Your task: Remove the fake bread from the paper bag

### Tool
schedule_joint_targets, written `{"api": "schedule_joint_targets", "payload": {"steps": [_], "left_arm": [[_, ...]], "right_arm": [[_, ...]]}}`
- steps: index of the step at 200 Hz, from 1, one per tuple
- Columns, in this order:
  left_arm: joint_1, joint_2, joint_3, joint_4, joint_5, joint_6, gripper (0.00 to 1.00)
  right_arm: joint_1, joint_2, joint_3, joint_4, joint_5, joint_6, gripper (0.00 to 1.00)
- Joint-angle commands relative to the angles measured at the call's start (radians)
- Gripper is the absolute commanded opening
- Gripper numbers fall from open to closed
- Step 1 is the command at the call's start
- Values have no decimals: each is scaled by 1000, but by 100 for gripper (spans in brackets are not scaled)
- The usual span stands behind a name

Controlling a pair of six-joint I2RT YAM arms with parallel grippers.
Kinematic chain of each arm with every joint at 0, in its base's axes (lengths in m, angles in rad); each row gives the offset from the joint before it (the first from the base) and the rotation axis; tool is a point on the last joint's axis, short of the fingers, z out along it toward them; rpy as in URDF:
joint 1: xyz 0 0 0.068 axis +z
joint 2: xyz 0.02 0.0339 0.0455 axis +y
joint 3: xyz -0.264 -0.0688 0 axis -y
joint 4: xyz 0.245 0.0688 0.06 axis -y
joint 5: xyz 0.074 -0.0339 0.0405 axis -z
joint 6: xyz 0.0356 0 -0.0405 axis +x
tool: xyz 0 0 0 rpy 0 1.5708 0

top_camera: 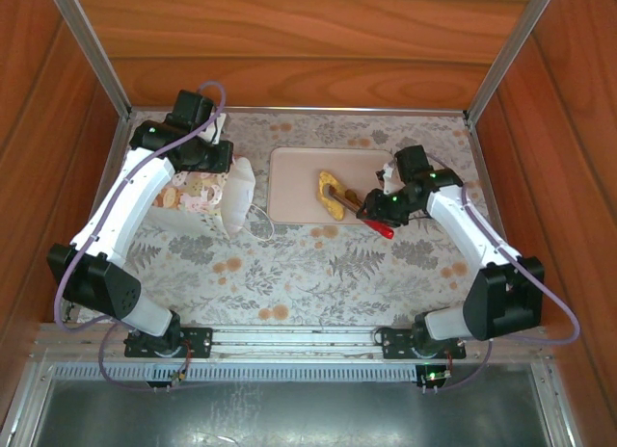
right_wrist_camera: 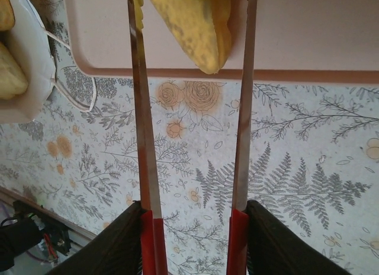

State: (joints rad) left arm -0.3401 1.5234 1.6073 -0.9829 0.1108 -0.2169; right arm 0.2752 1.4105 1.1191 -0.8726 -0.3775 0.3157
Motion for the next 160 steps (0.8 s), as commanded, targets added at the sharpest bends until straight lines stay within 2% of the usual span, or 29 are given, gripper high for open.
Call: {"api": "schedule_joint_targets", "payload": {"steps": [1, 27, 43, 98, 136, 145, 160], "left_arm": [[4, -24, -3, 12, 12, 1, 0], [4, -25, -4, 13, 11, 2, 0], [4, -26, -5, 13, 8, 2, 0], [4, -31, -10, 18, 2, 5, 0], [6, -42, -19, 22, -1, 5, 0], [6, -43, -22, 22, -2, 6, 0], [5, -46, -27, 24, -5, 5, 0]], "right_arm": [[-23, 32, -5, 24, -90, -38, 42], [-24, 23, 23, 11, -120, -66, 35], [-25, -7, 51, -16, -64, -68, 34], [18, 3, 204, -238, 446, -111, 34], [176, 140, 324, -367, 901, -64, 33], [208, 170, 345, -389, 954, -42, 33], [250, 208, 364, -401, 956, -31, 33]]}}
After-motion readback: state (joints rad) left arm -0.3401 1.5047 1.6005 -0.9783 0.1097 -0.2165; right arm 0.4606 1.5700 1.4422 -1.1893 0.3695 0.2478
